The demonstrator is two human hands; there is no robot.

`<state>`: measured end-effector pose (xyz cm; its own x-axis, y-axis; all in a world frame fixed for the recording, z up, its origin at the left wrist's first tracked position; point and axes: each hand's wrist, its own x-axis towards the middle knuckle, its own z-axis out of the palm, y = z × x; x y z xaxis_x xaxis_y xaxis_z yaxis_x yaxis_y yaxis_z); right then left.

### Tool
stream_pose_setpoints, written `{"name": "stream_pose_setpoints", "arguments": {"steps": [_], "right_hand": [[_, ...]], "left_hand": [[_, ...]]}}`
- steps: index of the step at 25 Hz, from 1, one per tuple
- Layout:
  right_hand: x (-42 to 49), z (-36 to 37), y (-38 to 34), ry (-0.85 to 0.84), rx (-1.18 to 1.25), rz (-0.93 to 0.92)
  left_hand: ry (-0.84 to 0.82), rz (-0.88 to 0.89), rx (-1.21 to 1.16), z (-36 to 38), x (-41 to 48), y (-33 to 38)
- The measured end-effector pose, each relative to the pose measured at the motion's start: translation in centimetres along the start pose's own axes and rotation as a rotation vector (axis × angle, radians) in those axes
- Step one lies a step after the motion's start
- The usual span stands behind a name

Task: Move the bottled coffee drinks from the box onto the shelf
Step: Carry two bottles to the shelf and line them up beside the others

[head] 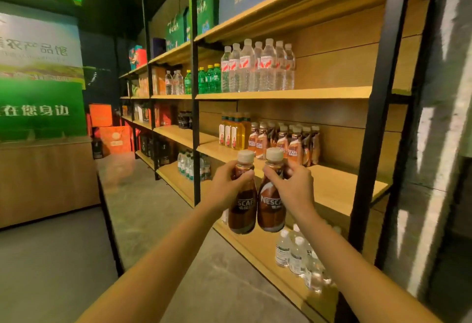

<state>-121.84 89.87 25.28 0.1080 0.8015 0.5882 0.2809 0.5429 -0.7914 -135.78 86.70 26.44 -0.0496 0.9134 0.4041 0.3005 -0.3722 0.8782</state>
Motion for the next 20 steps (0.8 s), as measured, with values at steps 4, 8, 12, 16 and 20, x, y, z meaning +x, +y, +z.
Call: {"name": "stream_pose_setpoints", "arguments": {"steps": [4,8,12,16,20], "right_hand": [[4.1,0.7,2.9,0.082,-0.051,0.044],[7.9,1.1,6.1,0.206,-0.161,0.094],[11.9,1.9,8.2,0.342,-0.257,0.100],[15.5,2.5,10.0,0.491,-0.343,0.148],[17.5,2.2,10.8,0.597,-0.437,0.177]], "left_hand": [[-0.090,0.024,-0.091,1.8,6.2,-3.0],[-0.222,0.084,-0.132,4.0,12.7,-5.8],[-0.372,0.204,-0.185,5.8,20.6,-8.0],[-0.518,0.224,-0.246,7.6,26.8,-8.9],[-0.665,0.214,-0.279,10.1,30.1,-9.4]]}}
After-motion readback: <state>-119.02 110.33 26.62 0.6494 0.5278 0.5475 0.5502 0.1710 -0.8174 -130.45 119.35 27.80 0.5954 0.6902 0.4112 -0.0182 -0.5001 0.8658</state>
